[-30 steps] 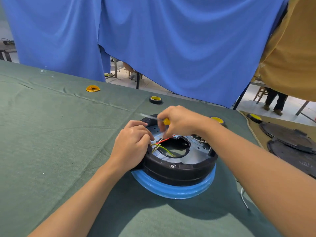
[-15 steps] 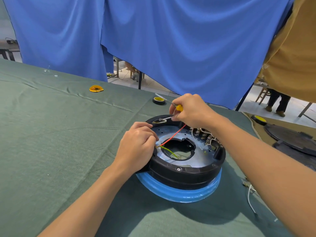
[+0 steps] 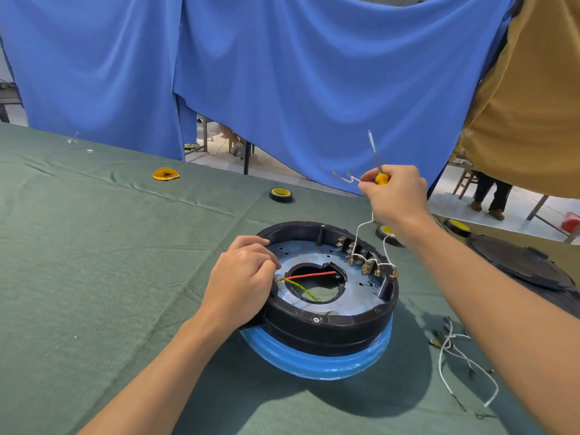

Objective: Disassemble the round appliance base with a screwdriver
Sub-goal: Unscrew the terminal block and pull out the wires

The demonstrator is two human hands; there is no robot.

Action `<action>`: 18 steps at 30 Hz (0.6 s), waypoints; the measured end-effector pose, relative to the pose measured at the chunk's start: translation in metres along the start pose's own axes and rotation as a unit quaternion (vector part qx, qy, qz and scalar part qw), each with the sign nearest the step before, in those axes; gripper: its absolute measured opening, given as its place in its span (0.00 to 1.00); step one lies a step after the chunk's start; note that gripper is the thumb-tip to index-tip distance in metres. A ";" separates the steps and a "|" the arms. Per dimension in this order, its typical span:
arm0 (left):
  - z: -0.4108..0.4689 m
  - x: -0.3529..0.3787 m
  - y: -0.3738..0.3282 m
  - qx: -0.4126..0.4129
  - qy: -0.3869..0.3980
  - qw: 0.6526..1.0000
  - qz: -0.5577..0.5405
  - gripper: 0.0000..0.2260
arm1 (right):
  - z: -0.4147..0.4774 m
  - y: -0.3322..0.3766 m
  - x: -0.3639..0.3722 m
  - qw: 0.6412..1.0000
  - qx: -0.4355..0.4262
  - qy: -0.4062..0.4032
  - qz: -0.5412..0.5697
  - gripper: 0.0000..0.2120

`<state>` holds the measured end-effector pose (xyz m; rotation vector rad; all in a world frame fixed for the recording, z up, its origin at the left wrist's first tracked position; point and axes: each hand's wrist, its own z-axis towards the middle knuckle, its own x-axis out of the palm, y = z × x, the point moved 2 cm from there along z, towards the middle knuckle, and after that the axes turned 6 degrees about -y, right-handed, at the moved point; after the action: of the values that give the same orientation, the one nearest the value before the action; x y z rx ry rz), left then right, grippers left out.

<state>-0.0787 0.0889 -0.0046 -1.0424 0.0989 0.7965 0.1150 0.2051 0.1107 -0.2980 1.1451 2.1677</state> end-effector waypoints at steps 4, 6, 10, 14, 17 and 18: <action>0.000 0.000 0.001 0.000 0.000 1.000 -0.006 0.14 | 0.004 -0.004 -0.019 0.999 0.026 -0.029 0.021 0.10; 0.000 0.000 0.001 0.000 0.000 1.000 -0.008 0.14 | 0.006 -0.007 -0.029 0.997 0.048 -0.039 0.041 0.11; -0.001 -0.001 0.000 0.002 -0.004 1.000 -0.012 0.15 | 0.005 -0.014 -0.056 0.989 0.116 -0.033 0.087 0.08; -0.003 -0.002 0.000 0.005 -0.003 1.000 -0.018 0.15 | -0.018 -0.036 -0.086 0.982 0.159 -0.002 0.100 0.05; -0.004 -0.002 -0.001 0.010 -0.005 1.000 -0.010 0.15 | -0.049 -0.062 -0.105 0.980 0.186 0.025 0.064 0.02; -0.005 -0.002 -0.001 0.011 -0.005 1.000 -0.007 0.15 | -0.060 -0.072 -0.109 0.977 0.202 0.033 0.063 0.01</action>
<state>-0.0784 0.0838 -0.0052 -1.0177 0.0909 0.7874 0.2385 0.1370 0.0805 -0.1192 1.6442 1.9801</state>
